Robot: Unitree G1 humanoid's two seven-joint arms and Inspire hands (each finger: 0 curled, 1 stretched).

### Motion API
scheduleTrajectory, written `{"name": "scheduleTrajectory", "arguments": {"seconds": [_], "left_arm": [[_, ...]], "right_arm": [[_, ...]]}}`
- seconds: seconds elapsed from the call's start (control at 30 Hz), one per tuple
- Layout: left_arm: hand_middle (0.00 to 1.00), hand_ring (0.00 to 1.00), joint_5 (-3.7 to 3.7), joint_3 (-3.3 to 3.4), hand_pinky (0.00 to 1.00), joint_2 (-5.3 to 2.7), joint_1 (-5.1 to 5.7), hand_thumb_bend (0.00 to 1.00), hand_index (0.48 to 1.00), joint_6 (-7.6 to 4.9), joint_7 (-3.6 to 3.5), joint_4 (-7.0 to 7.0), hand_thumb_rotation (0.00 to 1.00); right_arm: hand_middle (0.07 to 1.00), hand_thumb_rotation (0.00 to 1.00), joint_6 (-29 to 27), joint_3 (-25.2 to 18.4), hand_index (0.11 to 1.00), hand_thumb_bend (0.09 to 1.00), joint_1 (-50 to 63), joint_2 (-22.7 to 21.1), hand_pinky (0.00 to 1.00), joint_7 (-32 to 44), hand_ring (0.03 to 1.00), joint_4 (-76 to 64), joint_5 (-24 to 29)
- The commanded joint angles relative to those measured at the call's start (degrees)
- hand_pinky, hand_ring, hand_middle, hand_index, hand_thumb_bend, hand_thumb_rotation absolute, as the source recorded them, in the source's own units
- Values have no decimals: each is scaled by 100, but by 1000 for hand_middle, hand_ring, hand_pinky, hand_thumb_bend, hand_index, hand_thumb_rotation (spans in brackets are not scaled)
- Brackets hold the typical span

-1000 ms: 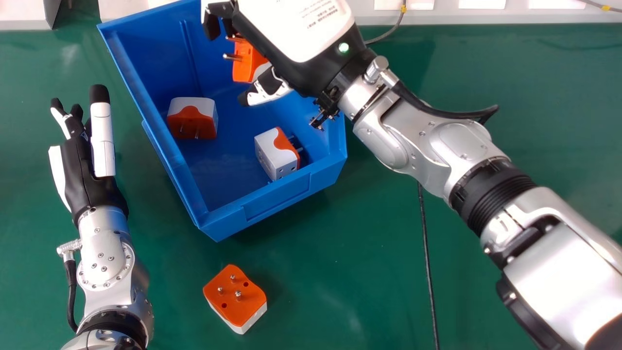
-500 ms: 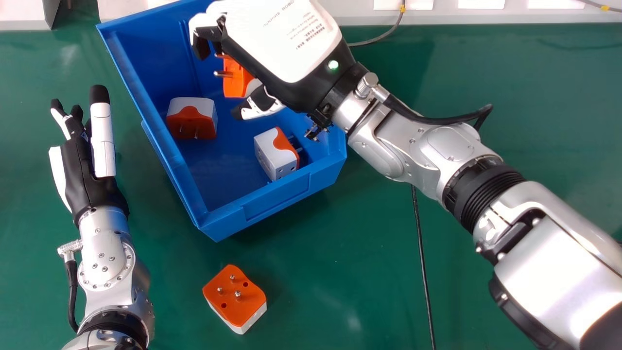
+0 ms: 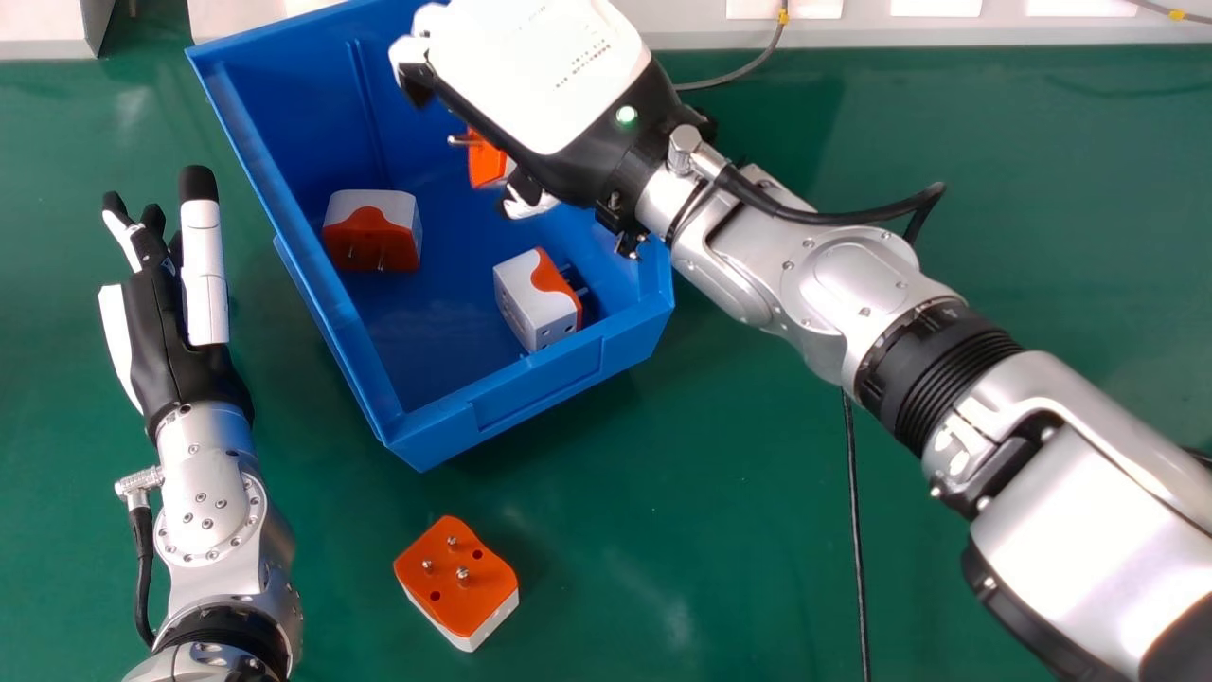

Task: Pick all objects and put in blue box

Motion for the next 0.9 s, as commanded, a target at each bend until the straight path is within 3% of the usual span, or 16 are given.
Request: {"name": "scheduleTrajectory", "arguments": {"seconds": [0.0, 0.4, 0.53, 0.6, 0.73, 0.87], "left_arm": [[1000, 975, 52, -39, 933, 29, -120, 945, 997, -68, 26, -50, 900], [1000, 975, 10, -9, 933, 35, -127, 935, 996, -53, -11, -48, 901], [1000, 975, -18, 22, 933, 30, -132, 932, 997, -53, -51, -46, 901], [1000, 975, -5, 20, 933, 26, -133, 932, 997, -53, -36, -46, 901], [1000, 975, 14, 5, 933, 15, -121, 934, 996, -85, -25, -67, 900], [1000, 975, 33, -10, 933, 20, -123, 942, 997, -100, -10, -77, 900]], "right_arm": [[924, 337, 110, 7, 911, 913, -103, -68, 877, -88, 908, -215, -28], [994, 439, 422, 54, 993, 994, -25, -94, 990, -421, 993, -425, -169], [999, 450, 457, -48, 999, 1000, 225, -299, 998, -213, 999, -1066, -118], [1000, 452, 501, -146, 1000, 1000, 469, -470, 999, 37, 1000, -1637, -65], [1000, 451, 798, -498, 1000, 1000, 1301, -848, 1000, 1252, 1000, -3362, 149], [1000, 421, 1819, -886, 1000, 1000, 2307, -1065, 1000, 4055, 1000, -5779, 519]]}}
